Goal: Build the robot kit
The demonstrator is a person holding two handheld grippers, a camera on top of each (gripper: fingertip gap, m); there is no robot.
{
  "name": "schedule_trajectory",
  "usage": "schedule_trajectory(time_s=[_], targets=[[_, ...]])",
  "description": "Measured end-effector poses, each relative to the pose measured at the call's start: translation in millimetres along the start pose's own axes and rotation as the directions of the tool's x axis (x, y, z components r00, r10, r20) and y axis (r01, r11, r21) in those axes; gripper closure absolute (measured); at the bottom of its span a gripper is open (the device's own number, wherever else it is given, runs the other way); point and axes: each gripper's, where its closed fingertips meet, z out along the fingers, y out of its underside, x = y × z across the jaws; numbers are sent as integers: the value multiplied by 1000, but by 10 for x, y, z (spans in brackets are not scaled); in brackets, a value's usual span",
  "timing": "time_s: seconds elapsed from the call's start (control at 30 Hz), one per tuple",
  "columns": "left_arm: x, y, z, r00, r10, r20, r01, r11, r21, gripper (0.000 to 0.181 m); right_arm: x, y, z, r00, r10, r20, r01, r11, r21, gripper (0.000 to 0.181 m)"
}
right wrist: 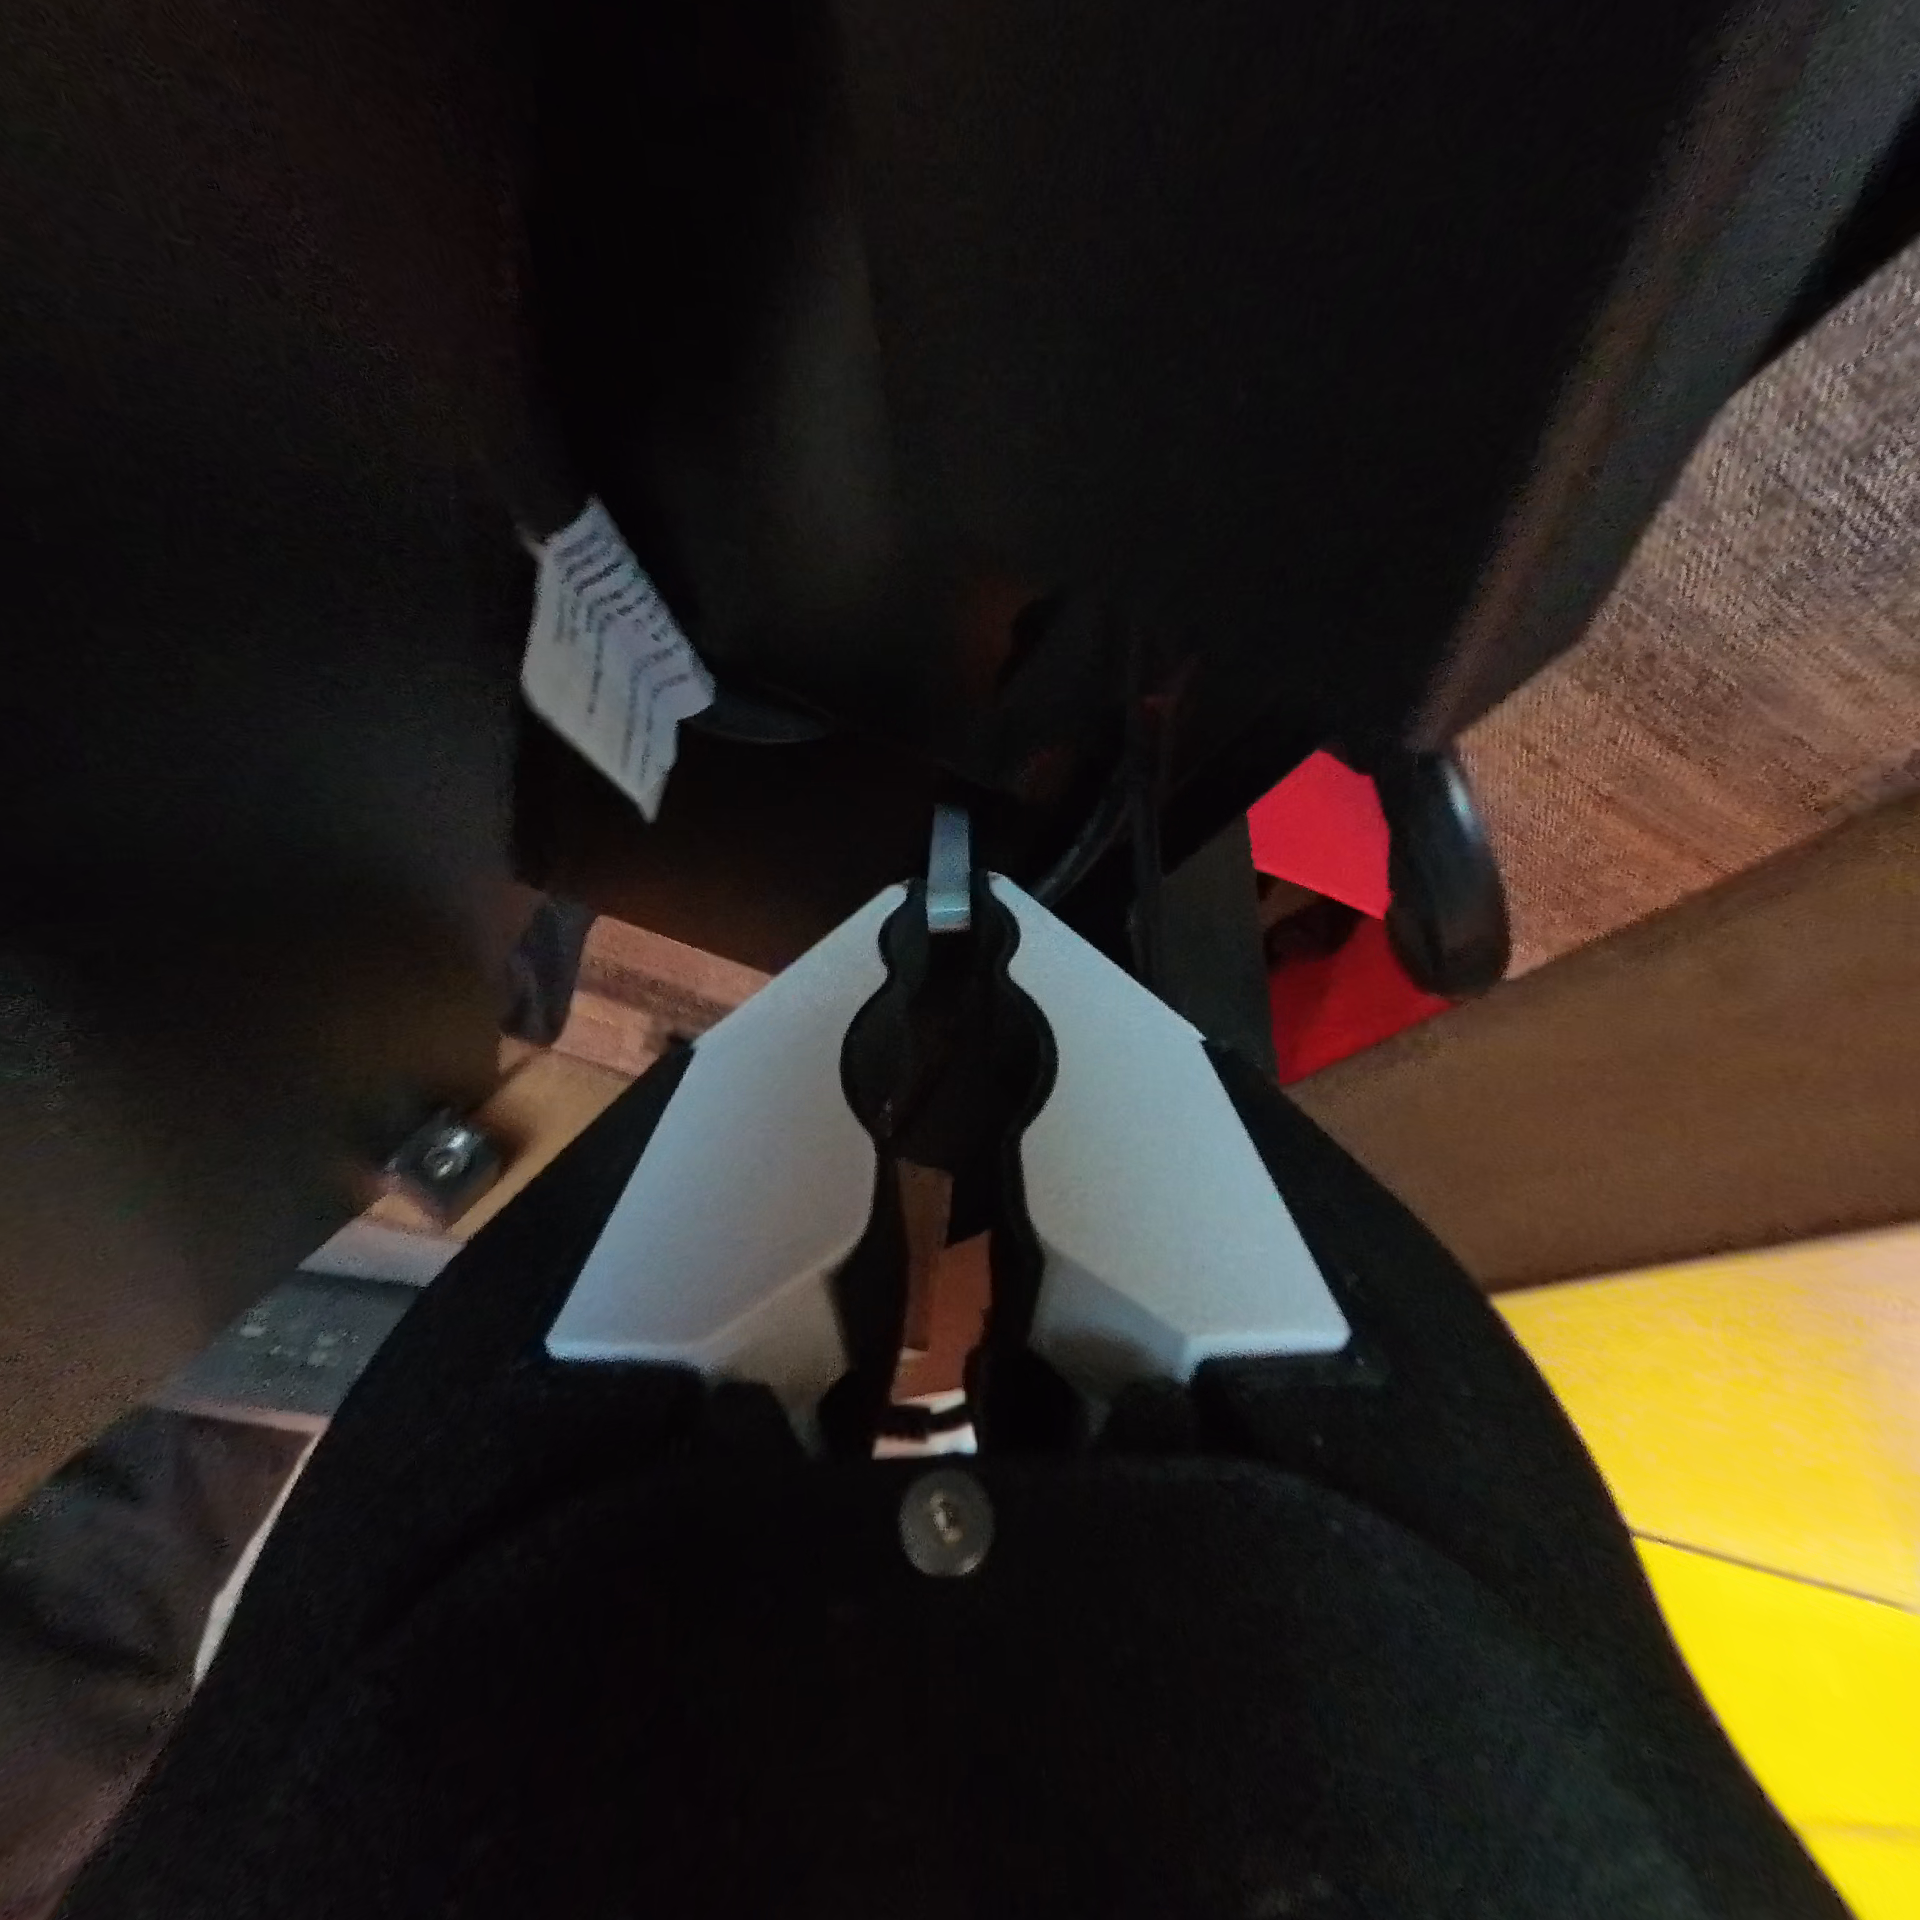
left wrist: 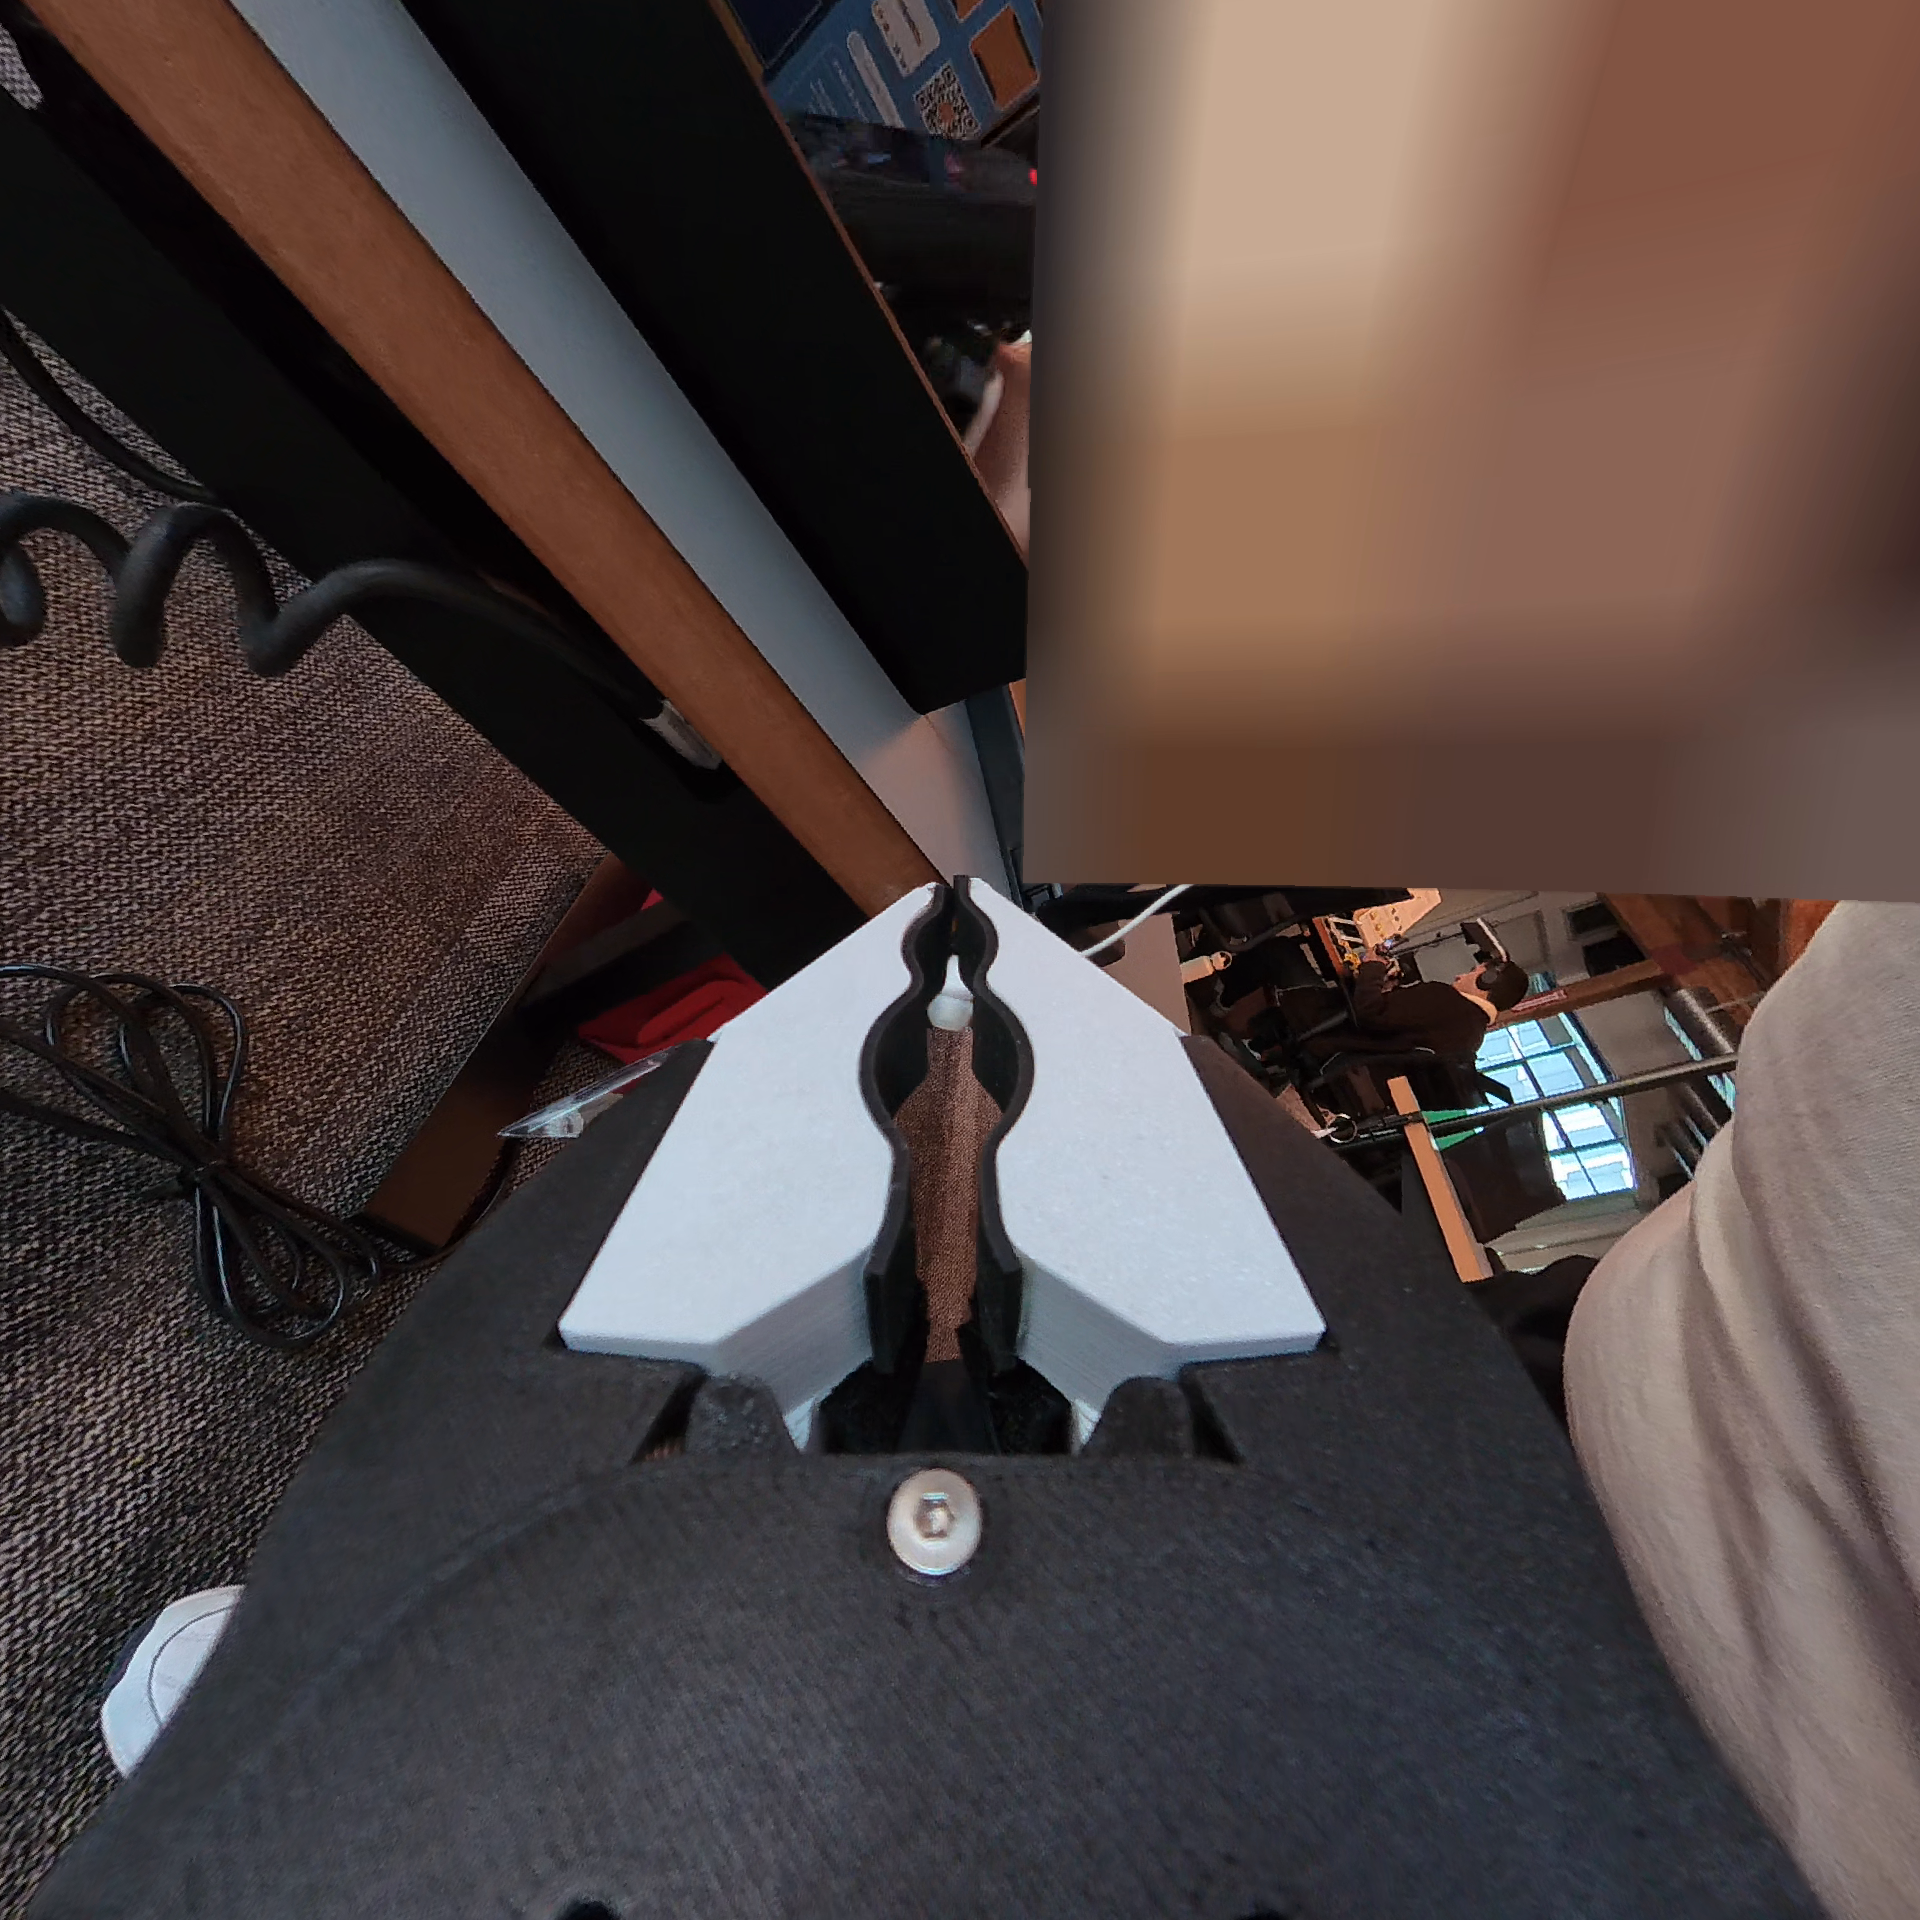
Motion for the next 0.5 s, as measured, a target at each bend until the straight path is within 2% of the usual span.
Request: schedule_trajectory(time_s=[0.2,0.33,0.43,0.5], targets=[[32,-1,25,1000,19,-4,-19,1000,-10,181,66,37,-286,997,44,-69,-29,980,198,174],[80,15,69,999,46,-7,-47,998,-31,181,129,66,-610,988,106,-112,-54,916,396,174],[142,-8,79,996,84,1,-84,996,-30,181,126,111,-970,979,156,-129,-51,806,589,174],[206,-25,74,993,116,10,-116,993,-20,181,71,185,-1237,974,201,-106,-61,680,730,174]])
